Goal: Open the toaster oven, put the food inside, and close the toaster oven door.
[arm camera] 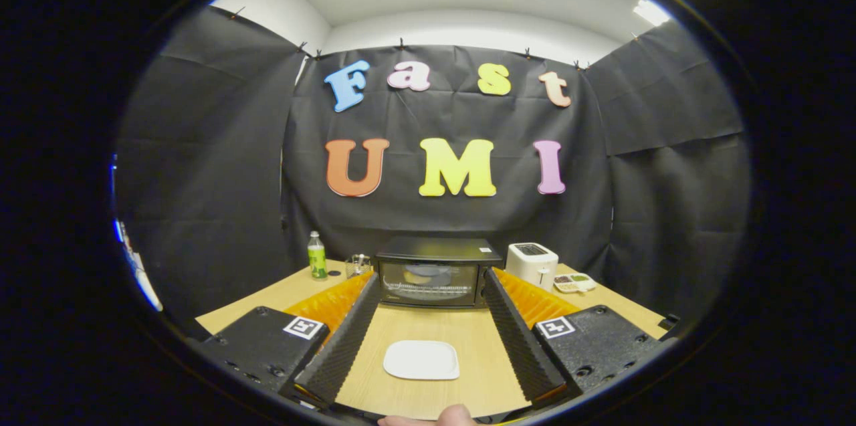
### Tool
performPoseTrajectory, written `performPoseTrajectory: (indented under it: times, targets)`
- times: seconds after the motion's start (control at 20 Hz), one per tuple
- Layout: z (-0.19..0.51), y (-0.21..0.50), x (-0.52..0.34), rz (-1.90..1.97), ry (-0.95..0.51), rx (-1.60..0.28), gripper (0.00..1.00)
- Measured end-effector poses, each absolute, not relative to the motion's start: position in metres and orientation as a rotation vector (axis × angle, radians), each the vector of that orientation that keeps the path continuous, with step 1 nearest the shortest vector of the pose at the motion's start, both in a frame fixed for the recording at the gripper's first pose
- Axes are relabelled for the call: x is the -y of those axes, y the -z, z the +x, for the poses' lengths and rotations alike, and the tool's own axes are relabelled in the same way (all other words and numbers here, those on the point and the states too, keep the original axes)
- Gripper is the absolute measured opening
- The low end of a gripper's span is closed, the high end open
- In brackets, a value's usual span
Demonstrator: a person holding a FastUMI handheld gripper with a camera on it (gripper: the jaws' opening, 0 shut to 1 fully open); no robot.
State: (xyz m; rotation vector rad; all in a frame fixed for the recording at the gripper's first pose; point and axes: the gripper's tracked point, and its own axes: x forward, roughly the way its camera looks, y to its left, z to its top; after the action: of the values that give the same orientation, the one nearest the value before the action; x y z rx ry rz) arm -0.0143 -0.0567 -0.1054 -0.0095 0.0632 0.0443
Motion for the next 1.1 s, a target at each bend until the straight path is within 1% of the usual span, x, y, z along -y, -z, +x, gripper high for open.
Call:
performPoseTrajectory:
  times: [0.4, 0.55, 1.1]
  targets:
    - [-0.015, 0.094, 0.061, -0.016, -0.001, -0.068, 1.00]
    - [-0.016, 0.095, 0.047, 0.000, -0.041, -0.072, 1.00]
    - [-0.012, 0.088, 0.034, -0.028, -0.042, -0.076, 1.00]
